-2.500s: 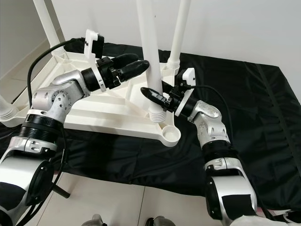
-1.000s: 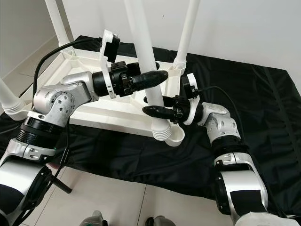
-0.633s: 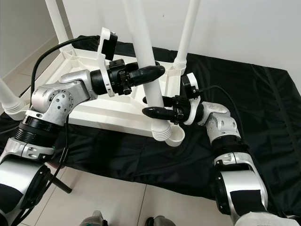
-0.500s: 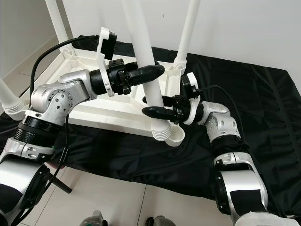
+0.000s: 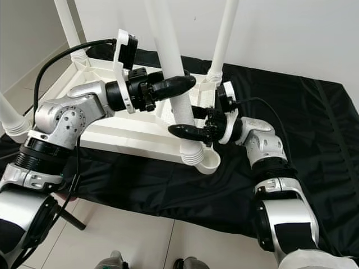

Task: Building children table

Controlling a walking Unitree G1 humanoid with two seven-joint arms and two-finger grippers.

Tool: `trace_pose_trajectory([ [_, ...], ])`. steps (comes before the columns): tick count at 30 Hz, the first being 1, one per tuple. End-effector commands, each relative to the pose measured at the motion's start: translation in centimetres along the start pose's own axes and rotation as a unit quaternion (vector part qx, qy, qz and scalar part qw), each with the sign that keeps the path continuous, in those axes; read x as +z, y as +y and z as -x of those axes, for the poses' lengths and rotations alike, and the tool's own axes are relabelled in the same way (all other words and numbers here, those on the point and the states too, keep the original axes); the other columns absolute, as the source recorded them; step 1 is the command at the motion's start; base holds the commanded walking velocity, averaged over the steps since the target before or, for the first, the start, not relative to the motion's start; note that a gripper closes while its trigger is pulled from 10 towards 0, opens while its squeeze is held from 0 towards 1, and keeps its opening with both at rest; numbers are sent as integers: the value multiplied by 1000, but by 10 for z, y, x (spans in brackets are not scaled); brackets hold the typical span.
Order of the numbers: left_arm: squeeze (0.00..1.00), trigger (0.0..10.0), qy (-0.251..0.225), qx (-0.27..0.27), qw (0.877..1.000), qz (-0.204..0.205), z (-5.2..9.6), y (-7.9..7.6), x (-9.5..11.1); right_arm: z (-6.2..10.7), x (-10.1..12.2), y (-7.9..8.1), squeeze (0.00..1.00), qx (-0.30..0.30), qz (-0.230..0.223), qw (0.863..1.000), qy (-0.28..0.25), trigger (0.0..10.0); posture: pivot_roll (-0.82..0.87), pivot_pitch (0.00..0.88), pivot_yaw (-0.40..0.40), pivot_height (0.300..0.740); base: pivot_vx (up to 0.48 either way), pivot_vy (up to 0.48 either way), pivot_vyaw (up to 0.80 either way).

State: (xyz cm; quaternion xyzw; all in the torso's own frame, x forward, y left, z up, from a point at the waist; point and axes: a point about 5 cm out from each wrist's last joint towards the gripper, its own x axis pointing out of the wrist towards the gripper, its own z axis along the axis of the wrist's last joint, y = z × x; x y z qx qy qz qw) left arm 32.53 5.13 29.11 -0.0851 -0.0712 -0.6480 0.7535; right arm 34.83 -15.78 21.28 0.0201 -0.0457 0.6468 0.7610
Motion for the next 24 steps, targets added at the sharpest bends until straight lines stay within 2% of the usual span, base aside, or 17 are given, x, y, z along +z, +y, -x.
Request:
trace_pose_trajectory([
  [1,0,10000,4,-117,993,-26,-2,-11,7,-3,4,-3,1000,-11,13,1000,-1,10000,3,0,-33,740,0,0,0],
  [5,0,10000,10,-84,995,-44,-1,-4,7,-7,6,-5,980,-36,31,999,-4,10000,2,0,-32,740,0,0,0],
  [6,0,10000,14,-55,997,-57,-1,2,7,-10,7,-5,0,-45,41,998,-5,10000,2,0,-29,740,0,0,0],
  [8,0,10000,20,7,997,-73,1,17,7,-14,9,-5,0,-62,64,996,-6,10000,1,0,-29,740,0,0,0],
  [9,0,10000,20,7,997,-73,1,17,7,-14,9,-5,0,-62,64,996,-6,10000,1,0,-29,740,0,0,0],
  [10,0,10000,20,37,996,-78,4,25,7,-16,9,-6,0,-77,77,994,-2,10000,0,0,-28,740,0,0,0],
  [12,0,10000,20,37,996,-78,4,25,7,-16,9,-6,0,-77,77,994,-2,10000,0,0,-28,740,0,0,0],
  [16,0,10000,13,127,988,-92,13,45,13,-23,10,-16,0,-164,111,980,15,10000,-1,0,-30,740,0,0,0],
  [18,0,10000,13,127,988,-92,13,45,13,-23,10,-16,0,-164,111,980,15,10000,-1,0,-30,740,0,0,0],
  [20,0,10000,15,165,980,-111,16,53,16,-26,12,-21,0,-207,126,970,19,10000,0,0,-30,740,0,0,0],
  [24,0,10000,7,199,972,-125,19,59,21,-29,14,-23,0,-241,133,961,14,10000,-1,0,-32,740,0,0,0],
])
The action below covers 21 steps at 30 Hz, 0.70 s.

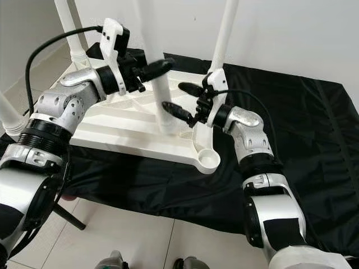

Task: Building children table

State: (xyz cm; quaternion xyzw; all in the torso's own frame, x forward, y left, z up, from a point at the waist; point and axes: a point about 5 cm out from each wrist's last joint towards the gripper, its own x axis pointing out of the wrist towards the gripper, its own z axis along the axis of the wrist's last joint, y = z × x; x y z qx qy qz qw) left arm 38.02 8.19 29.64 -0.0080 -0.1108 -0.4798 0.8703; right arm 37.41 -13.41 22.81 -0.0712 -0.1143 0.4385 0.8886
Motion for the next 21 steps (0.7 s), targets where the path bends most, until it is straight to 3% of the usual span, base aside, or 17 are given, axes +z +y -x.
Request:
trace_pose_trajectory([
  [1,0,10000,-13,16,1000,-22,-2,4,10,-3,2,0,0,-16,9,1000,0,10000,-1,0,-32,740,0,0,0],
  [13,0,10000,-40,19,998,-50,-10,-1,24,-16,-6,16,0,-64,-22,997,-23,10000,8,0,-41,740,0,0,0],
  [21,0,10000,-55,8,996,-68,-19,-9,29,-26,-9,23,0,-89,-18,996,-23,10000,11,0,-47,740,0,0,0],
])
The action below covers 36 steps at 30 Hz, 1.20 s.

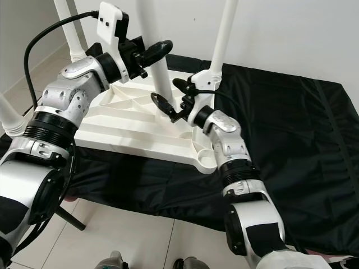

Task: Building children table

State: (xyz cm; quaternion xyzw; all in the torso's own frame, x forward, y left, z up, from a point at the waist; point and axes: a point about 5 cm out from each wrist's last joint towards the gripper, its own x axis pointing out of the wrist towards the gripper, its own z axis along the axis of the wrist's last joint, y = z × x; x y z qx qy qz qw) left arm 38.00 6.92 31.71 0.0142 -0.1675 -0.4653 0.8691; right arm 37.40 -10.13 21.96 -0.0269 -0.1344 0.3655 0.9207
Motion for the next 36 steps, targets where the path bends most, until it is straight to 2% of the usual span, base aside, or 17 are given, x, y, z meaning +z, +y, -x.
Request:
trace_pose_trajectory([
  [1,0,10000,-16,-1,1000,-20,-5,-3,11,-1,-2,2,0,-3,7,1000,4,10000,11,0,-47,740,0,0,0],
  [9,0,10000,-21,-12,999,-31,-9,-9,12,-5,1,3,0,-29,12,999,8,10000,13,0,-51,740,0,0,0],
  [10,0,10000,-17,-14,999,-33,-9,-10,10,-6,3,1,0,-34,10,999,8,9765,11,0,-52,740,0,0,0],
  [16,0,10000,-9,-21,999,-44,-9,-13,6,-7,12,-8,0,-74,23,997,14,10000,10,0,-54,740,0,0,0],
  [22,0,10000,2,-18,999,-48,-7,-11,0,-9,22,-9,0,-92,34,995,0,10000,6,0,-49,740,0,0,0],
  [23,0,10000,4,-18,999,-45,-7,-11,-1,-8,23,-9,0,-93,40,995,0,8235,5,0,-48,740,0,0,0],
  [24,0,10000,4,-18,999,-44,-7,-11,-1,-8,23,-9,0,-93,40,995,1,4706,5,0,-48,740,0,0,0],
  [25,0,10000,3,-20,999,-44,-8,-11,0,-7,22,-9,0,-93,41,995,3,2824,5,0,-48,740,0,0,0],
  [27,0,10000,2,-22,999,-45,-8,-12,1,-7,22,-10,0,-93,41,995,6,2392,4,0,-48,740,0,0,0],
  [28,0,10000,2,-22,999,-45,-8,-12,1,-7,22,-10,0,-93,41,995,6,2392,4,0,-48,740,0,0,0],
  [29,0,10000,2,-23,999,-46,-8,-12,1,-6,22,-10,0,-94,40,995,7,3608,4,0,-48,740,0,0,0],
  [30,0,10000,2,-23,999,-46,-8,-12,1,-6,22,-10,0,-94,40,995,7,3608,4,0,-48,740,0,0,0],
  [31,0,10000,3,-22,999,-46,-9,-12,1,-6,22,-9,0,-94,43,995,8,9490,4,0,-47,740,0,0,0],
  [32,0,10000,3,-22,999,-46,-9,-12,0,-6,23,-9,0,-94,45,995,8,9490,4,0,-47,740,0,0,0],
  [33,0,10000,3,-22,999,-46,-9,-12,0,-6,23,-9,0,-94,46,995,8,8235,1,0,-46,740,0,0,0],
  [35,0,10000,3,-22,999,-46,-9,-12,0,-6,24,-9,0,-94,46,994,8,8235,1,0,-46,740,0,0,0],
  [36,0,10000,3,-23,999,-46,-9,-12,0,-6,24,-8,0,-95,48,994,8,10000,1,0,-46,740,0,0,0],
])
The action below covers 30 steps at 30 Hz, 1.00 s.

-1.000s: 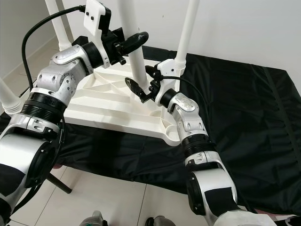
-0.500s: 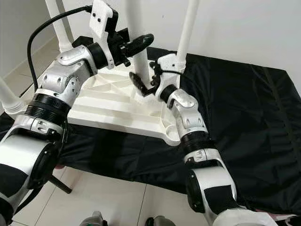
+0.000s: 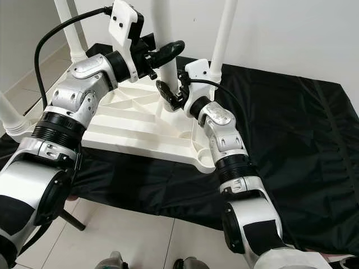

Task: Building children table

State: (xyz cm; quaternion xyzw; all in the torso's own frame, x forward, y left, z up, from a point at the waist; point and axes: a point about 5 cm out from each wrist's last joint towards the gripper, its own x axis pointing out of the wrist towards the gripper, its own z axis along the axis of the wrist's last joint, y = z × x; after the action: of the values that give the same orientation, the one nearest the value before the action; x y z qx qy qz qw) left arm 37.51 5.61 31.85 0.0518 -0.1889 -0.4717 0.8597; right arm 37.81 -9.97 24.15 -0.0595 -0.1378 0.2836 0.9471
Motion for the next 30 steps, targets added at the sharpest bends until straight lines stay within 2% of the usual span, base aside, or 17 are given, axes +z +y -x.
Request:
trace_pose_trajectory([
  [1,0,10000,5,-9,1000,-6,-1,-2,-1,2,4,-4,0,-14,10,1000,-5,10000,0,0,-45,740,0,0,0],
  [10,0,10000,7,-15,1000,-6,-2,-4,-1,2,3,-3,0,-8,15,1000,-4,10000,-1,0,-42,740,0,0,0],
  [11,0,10000,7,-16,1000,-5,-3,-4,-1,3,3,-3,0,-7,15,1000,-3,3451,-2,0,-40,740,0,0,0],
  [14,0,10000,7,-16,1000,-4,-3,-4,-1,3,2,-2,0,-5,15,1000,-3,3451,-2,0,-40,740,0,0,0],
  [15,0,10000,8,-16,1000,-5,-3,-4,-1,3,2,-2,0,0,14,1000,-2,0,-2,0,-40,740,0,0,0],
  [18,0,10000,13,-18,1000,-9,-4,-5,-2,6,1,3,0,24,7,1000,-3,0,-5,0,-40,740,0,0,0],
  [24,0,10000,18,-23,999,-15,-5,-6,-3,7,1,4,0,26,6,1000,-2,0,-6,0,-39,740,0,0,0],
  [25,0,10000,18,-24,999,-16,-5,-6,-3,7,1,4,0,25,7,1000,-1,1569,-6,0,-39,740,0,0,0],
  [26,0,10000,18,-24,999,-16,-5,-6,-3,7,1,4,0,25,7,1000,-1,1569,-6,0,-39,740,0,0,0],
  [27,0,10000,18,-25,999,-11,-4,-7,-4,7,1,4,0,24,6,1000,0,10000,-6,0,-38,740,0,0,0],
  [28,0,10000,19,-25,1000,-3,-4,-6,-5,6,0,3,0,22,5,1000,0,10000,-6,0,-38,740,0,0,0],
  [29,1000,10000,15,-23,1000,9,-4,-5,-4,6,0,3,0,21,4,1000,1,10000,-5,0,-37,740,0,0,0],
  [30,1000,10000,11,-25,1000,14,-3,-5,-4,6,0,3,0,20,4,1000,2,10000,-5,0,-37,740,0,0,0],
])
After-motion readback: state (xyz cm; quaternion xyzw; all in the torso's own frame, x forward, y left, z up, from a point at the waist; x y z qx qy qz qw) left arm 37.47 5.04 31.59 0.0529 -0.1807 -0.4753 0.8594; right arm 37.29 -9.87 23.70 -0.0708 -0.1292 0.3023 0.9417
